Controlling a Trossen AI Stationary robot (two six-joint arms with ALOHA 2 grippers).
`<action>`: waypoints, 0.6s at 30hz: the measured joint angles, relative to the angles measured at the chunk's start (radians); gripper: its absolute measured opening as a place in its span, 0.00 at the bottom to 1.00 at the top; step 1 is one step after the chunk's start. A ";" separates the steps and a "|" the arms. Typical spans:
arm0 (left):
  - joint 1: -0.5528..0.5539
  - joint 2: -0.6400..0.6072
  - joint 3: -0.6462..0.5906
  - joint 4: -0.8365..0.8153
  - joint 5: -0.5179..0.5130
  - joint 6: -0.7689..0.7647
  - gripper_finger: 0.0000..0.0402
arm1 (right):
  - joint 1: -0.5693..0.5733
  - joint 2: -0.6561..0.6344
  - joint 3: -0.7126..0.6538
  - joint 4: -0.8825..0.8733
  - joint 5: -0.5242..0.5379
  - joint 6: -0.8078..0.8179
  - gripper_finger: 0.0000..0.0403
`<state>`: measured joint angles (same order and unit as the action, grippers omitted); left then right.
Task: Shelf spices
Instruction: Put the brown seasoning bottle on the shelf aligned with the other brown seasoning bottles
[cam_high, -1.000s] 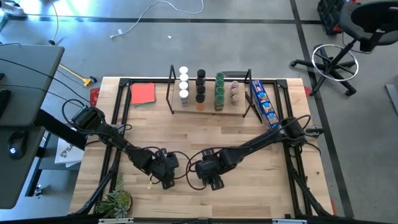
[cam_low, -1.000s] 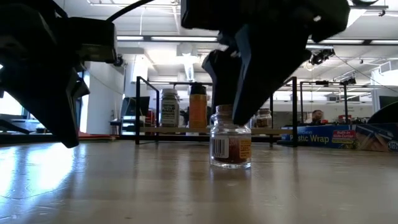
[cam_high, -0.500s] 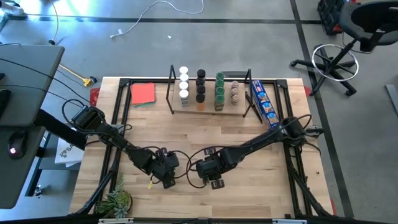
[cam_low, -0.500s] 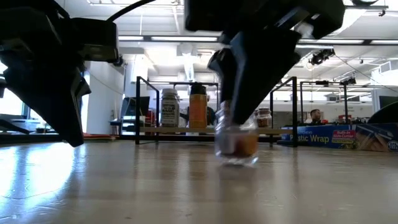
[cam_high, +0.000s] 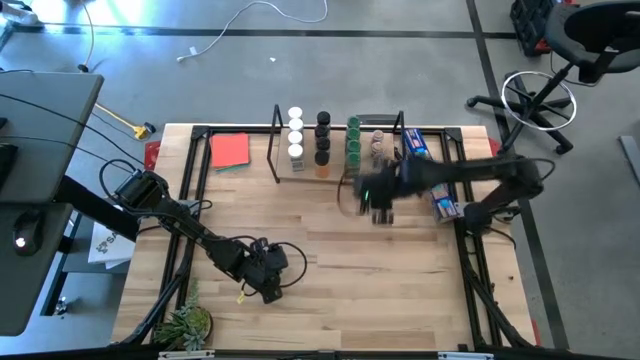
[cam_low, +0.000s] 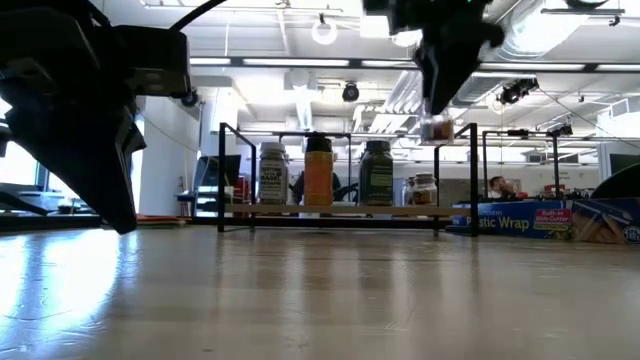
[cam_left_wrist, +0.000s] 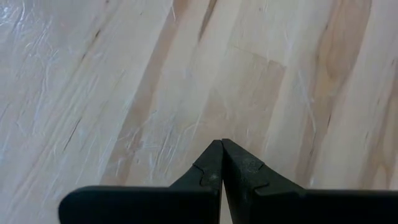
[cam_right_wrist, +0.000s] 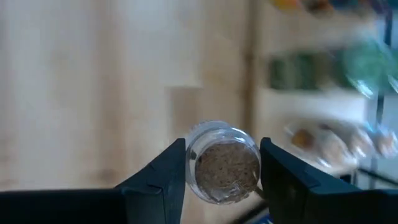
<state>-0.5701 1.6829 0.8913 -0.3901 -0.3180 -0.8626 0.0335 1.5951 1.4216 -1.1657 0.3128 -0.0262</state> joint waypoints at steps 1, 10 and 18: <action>0.000 0.000 0.000 0.000 -0.003 0.000 0.01 | -0.046 -0.024 -0.031 0.018 -0.010 -0.009 0.39; 0.000 0.000 0.000 0.024 -0.006 0.000 0.01 | -0.298 -0.063 -0.214 0.251 -0.130 -0.109 0.30; 0.000 0.000 0.000 0.032 -0.002 0.000 0.01 | -0.378 -0.056 -0.221 0.274 -0.144 -0.132 0.31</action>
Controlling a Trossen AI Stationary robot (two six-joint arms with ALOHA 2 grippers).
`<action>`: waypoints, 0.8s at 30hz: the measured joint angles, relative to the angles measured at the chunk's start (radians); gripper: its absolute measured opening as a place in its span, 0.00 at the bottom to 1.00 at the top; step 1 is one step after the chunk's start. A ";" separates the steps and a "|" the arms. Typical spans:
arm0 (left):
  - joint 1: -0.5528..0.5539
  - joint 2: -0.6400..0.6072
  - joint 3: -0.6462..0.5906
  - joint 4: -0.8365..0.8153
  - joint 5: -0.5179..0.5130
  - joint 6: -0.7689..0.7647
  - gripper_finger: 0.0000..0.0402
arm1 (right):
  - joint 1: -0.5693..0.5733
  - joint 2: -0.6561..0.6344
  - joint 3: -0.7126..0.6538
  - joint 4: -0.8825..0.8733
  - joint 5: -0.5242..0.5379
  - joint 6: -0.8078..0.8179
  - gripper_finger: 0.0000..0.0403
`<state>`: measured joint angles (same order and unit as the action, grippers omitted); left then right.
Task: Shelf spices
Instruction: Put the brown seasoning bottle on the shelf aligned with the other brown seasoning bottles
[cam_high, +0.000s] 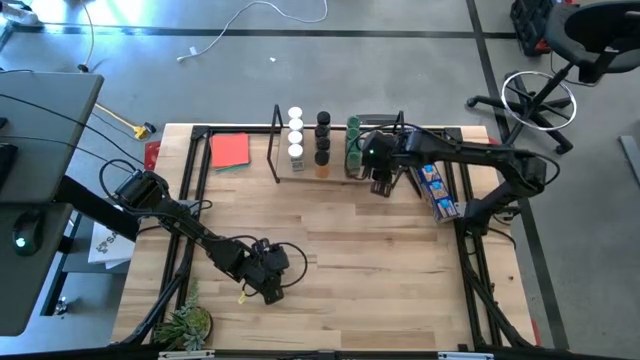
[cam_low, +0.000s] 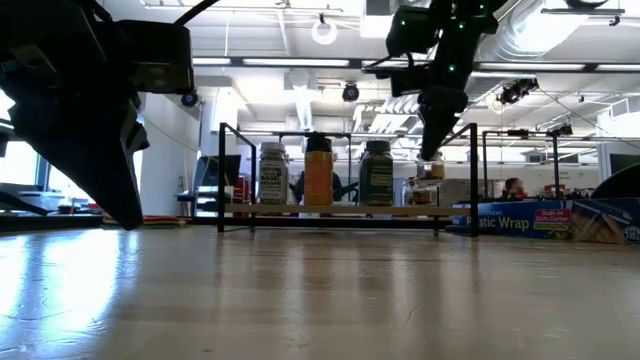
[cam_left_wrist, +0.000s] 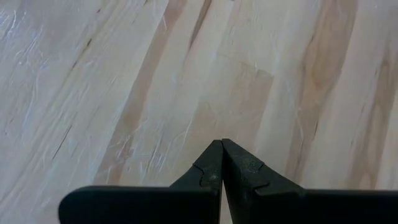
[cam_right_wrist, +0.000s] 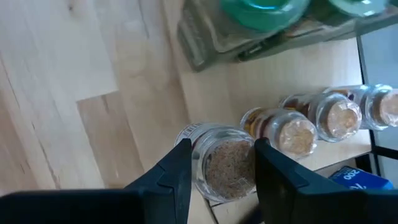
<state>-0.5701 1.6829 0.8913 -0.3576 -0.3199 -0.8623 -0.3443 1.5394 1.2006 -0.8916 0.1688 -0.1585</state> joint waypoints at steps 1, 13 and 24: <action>0.000 0.000 0.000 0.000 0.000 0.000 0.01 | -0.006 0.000 -0.004 0.006 -0.010 0.000 0.31; 0.000 0.000 0.000 0.016 -0.001 0.000 0.01 | -0.018 0.000 -0.086 0.064 -0.022 0.003 0.33; 0.000 0.000 0.000 0.015 0.001 0.000 0.01 | -0.023 0.000 -0.091 0.114 0.044 -0.005 0.50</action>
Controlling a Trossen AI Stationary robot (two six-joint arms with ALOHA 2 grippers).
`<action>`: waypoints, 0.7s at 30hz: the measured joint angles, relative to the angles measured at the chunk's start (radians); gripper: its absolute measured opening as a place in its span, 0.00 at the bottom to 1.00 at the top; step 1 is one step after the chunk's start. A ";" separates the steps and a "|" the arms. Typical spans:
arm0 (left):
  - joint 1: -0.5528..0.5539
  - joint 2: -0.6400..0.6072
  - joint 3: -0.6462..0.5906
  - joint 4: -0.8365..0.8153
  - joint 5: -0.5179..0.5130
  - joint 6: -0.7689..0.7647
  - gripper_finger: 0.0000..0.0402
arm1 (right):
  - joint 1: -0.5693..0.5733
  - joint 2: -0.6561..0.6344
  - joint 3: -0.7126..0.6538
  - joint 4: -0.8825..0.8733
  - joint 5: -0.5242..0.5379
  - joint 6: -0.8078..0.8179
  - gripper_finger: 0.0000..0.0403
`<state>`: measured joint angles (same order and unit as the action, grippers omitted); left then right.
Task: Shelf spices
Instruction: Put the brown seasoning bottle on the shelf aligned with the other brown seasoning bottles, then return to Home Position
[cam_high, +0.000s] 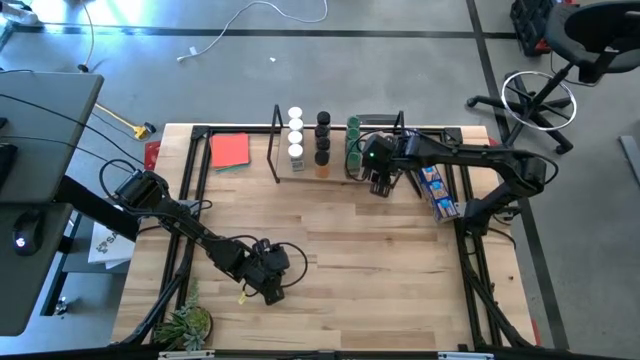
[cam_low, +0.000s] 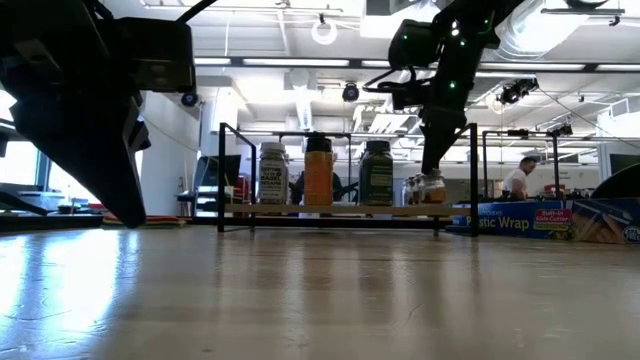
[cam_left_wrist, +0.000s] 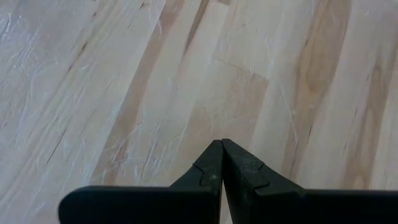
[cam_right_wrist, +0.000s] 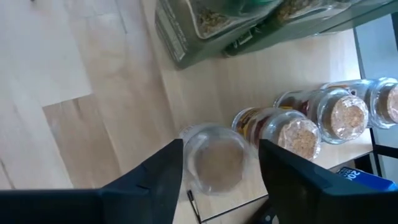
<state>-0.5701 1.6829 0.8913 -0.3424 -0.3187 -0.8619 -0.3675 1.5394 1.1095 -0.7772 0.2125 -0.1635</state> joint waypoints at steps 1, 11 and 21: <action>0.000 0.000 0.000 0.000 0.000 0.000 0.01 | 0.000 0.000 0.000 0.000 0.001 -0.002 0.51; 0.000 0.000 0.000 0.000 0.003 0.000 0.01 | 0.000 -0.005 0.000 0.011 0.078 -0.031 0.53; 0.000 0.000 0.000 0.005 0.021 -0.001 0.01 | 0.035 -0.069 0.072 -0.044 0.106 -0.018 0.53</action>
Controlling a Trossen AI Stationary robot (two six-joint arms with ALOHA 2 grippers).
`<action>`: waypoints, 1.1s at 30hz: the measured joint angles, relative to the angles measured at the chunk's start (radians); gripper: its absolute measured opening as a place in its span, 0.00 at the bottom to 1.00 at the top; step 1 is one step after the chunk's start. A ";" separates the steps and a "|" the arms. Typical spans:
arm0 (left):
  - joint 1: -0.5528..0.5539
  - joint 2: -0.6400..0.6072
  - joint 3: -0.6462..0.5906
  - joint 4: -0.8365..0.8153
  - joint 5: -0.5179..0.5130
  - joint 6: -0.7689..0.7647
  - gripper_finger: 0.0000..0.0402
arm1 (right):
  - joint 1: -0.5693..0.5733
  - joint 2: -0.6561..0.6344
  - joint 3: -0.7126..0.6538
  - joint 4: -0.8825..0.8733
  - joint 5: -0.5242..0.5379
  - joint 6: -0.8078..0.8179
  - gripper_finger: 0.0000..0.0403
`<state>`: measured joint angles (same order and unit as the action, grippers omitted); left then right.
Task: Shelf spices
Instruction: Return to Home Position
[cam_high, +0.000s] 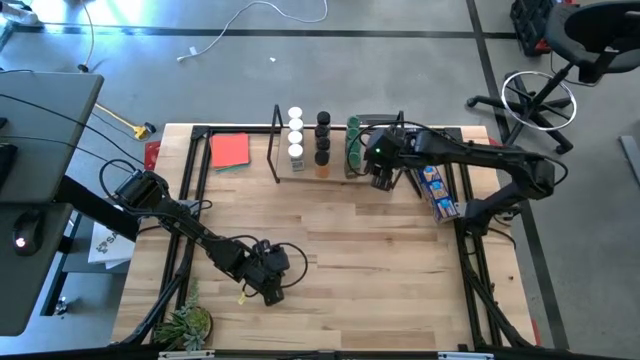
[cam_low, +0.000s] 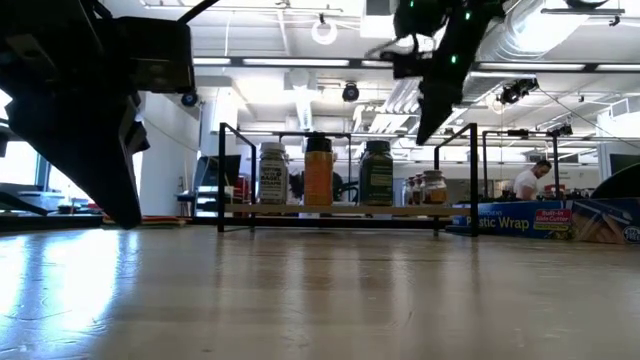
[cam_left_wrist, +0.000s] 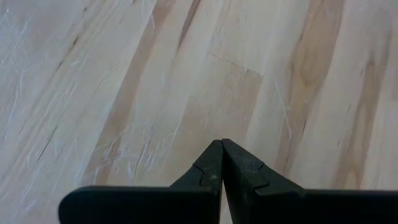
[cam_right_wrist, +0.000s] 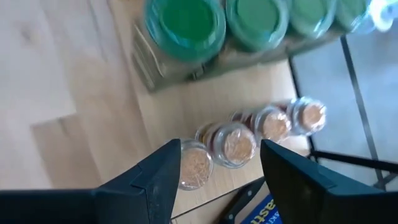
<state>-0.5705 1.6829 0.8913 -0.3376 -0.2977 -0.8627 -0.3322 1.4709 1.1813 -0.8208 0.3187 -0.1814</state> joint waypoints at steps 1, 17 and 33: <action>0.000 0.000 0.000 0.001 0.000 0.000 0.01 | 0.011 -0.012 0.015 -0.011 0.000 0.000 0.53; 0.061 -0.406 -0.043 0.035 -0.341 0.429 0.01 | 0.270 -0.447 -0.025 -0.172 -0.311 0.207 0.53; 0.480 -1.279 -0.585 0.232 -0.093 0.543 0.01 | 0.271 -1.154 -0.764 0.425 -0.555 0.484 0.51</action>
<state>-0.0906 0.4040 0.3067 -0.1061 -0.3906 -0.3198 -0.0608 0.3174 0.4177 -0.3961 -0.2363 0.3026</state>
